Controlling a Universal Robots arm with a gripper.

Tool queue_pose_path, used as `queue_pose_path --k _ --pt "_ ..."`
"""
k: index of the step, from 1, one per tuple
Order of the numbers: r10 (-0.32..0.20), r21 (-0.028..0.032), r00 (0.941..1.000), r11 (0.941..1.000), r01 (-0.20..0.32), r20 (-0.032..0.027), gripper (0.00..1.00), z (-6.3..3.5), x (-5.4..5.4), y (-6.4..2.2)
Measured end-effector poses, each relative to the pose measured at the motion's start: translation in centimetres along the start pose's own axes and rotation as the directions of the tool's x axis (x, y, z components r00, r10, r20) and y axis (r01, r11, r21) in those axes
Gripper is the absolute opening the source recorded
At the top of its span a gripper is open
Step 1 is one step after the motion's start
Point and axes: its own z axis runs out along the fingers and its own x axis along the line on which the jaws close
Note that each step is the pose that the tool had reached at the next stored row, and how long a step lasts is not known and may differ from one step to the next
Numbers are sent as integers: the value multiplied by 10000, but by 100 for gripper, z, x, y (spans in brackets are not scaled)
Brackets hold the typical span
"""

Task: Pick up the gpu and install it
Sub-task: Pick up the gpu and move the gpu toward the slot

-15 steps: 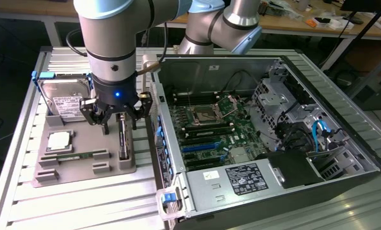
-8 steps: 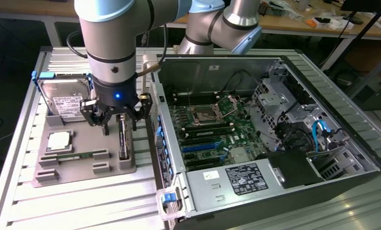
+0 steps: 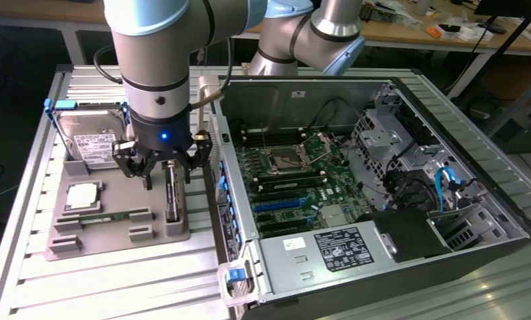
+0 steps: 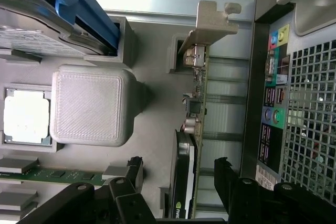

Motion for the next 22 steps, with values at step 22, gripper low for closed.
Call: queue_pose_path --k 22 --pt "0 -2 10000 10000 0 3 29 2 -1 0"
